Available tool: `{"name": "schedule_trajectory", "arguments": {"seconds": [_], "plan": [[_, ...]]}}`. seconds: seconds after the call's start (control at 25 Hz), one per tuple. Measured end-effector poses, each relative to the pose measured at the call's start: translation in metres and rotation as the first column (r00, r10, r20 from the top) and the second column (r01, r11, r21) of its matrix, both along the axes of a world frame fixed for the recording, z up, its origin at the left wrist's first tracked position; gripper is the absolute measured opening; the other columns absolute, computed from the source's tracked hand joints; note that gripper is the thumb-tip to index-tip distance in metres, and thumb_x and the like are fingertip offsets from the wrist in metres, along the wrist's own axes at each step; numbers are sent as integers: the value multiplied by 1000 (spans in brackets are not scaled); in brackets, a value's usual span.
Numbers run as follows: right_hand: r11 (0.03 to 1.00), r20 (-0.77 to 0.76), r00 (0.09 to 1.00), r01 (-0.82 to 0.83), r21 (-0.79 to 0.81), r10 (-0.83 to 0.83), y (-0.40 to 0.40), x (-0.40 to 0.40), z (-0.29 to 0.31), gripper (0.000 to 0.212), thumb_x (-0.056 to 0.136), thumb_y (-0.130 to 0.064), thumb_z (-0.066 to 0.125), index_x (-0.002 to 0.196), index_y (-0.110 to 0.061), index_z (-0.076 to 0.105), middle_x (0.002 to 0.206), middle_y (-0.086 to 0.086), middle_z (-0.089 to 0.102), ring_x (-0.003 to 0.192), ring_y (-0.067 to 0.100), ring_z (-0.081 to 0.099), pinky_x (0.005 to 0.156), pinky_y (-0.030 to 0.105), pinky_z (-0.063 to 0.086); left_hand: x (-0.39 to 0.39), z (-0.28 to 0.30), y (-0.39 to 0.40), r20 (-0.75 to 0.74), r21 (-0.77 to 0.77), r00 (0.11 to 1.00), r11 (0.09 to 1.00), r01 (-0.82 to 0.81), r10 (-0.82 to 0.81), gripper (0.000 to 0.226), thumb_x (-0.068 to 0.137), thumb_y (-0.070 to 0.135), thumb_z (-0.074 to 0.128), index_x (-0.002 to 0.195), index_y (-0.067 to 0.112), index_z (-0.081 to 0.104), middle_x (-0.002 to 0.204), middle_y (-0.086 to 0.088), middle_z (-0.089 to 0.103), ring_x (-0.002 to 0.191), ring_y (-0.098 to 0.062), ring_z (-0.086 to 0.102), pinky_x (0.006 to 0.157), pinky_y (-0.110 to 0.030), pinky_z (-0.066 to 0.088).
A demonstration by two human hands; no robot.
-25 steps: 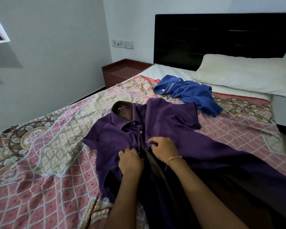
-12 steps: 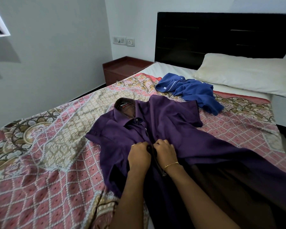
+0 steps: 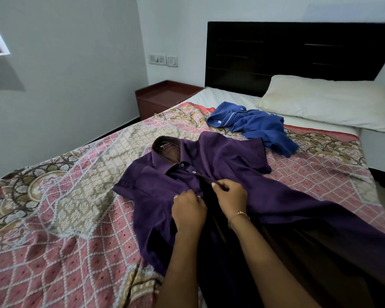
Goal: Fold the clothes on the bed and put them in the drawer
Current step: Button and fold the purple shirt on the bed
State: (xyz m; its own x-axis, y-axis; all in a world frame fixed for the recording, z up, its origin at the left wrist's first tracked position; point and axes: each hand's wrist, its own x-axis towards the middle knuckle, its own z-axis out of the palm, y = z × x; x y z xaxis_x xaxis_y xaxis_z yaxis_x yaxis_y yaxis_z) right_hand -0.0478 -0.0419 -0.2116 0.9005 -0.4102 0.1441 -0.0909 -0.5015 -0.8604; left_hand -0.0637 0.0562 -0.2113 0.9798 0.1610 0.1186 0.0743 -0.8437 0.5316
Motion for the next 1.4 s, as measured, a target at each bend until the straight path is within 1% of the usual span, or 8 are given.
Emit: {"name": "schedule_trajectory", "arguments": {"seconds": [0.2, 0.32, 0.4, 0.56, 0.72, 0.84, 1.0, 1.4], "plan": [[984, 23, 995, -98, 148, 95, 18, 1, 10, 14, 84, -16, 65, 89, -6, 72, 95, 12, 68, 91, 24, 61, 87, 35, 47, -3, 19, 0, 1, -365, 994, 925, -104, 112, 16, 90, 19, 56, 94, 8, 67, 98, -8, 68, 94, -25, 61, 69, -28, 38], [978, -5, 989, -144, 153, 147, 23, -1, 1, 13, 86, -12, 62, 91, -6, 71, 94, 12, 69, 92, 23, 62, 81, 29, 47, 2, 17, 0, -107, -662, 975, 718, -215, 194, 8, 86, 19, 63, 83, 15, 69, 89, -3, 71, 89, -20, 64, 78, -30, 50], [963, 19, 987, -162, 215, 162, 20, -4, 0, 12, 86, -9, 61, 91, -6, 71, 91, 10, 69, 88, 20, 62, 77, 26, 47, 6, 14, 0, -160, -755, 967, 607, -249, 197, 10, 85, 19, 64, 77, 16, 69, 82, -2, 71, 83, -21, 67, 79, -37, 55], [926, 73, 991, -134, 354, 116, 20, -8, 2, 12, 85, -8, 63, 93, -9, 72, 91, 5, 68, 91, 19, 63, 85, 32, 51, 4, 15, -1, -185, -721, 962, 638, -271, 200, 12, 82, 23, 66, 72, 19, 71, 75, 0, 71, 76, -20, 67, 76, -38, 56], [983, 108, 985, -147, 113, 135, 24, -9, -1, 17, 86, -12, 63, 101, -7, 71, 97, 7, 65, 98, 24, 58, 90, 35, 47, 3, 20, 1, -170, -660, 962, 700, -273, 214, 12, 84, 24, 65, 75, 19, 70, 79, 0, 70, 77, -19, 64, 68, -29, 51], [988, 103, 984, -142, -67, 148, 23, -9, -3, 21, 88, -14, 61, 105, -7, 70, 99, 8, 65, 98, 24, 53, 82, 23, 40, 3, 22, 3, -195, -761, 963, 590, -269, 187, 19, 84, 16, 65, 66, 22, 67, 75, -1, 70, 77, -19, 66, 76, -34, 55], [988, 143, 980, -124, -92, 136, 24, -12, -3, 20, 87, -15, 63, 104, -9, 71, 96, 7, 65, 97, 23, 51, 84, 32, 44, 4, 22, 5, -180, -750, 963, 606, -265, 198, 26, 82, 15, 64, 58, 26, 64, 72, 0, 70, 76, -18, 66, 75, -33, 55], [950, 129, 942, -307, -48, 311, 21, -11, -5, 20, 88, -9, 61, 104, -6, 71, 80, -3, 56, 88, 17, 54, 76, 8, 37, 7, 24, 11, -217, -618, 947, 718, -320, 235, 14, 84, 22, 64, 73, 18, 71, 84, -6, 71, 85, -24, 65, 79, -33, 52]]}}
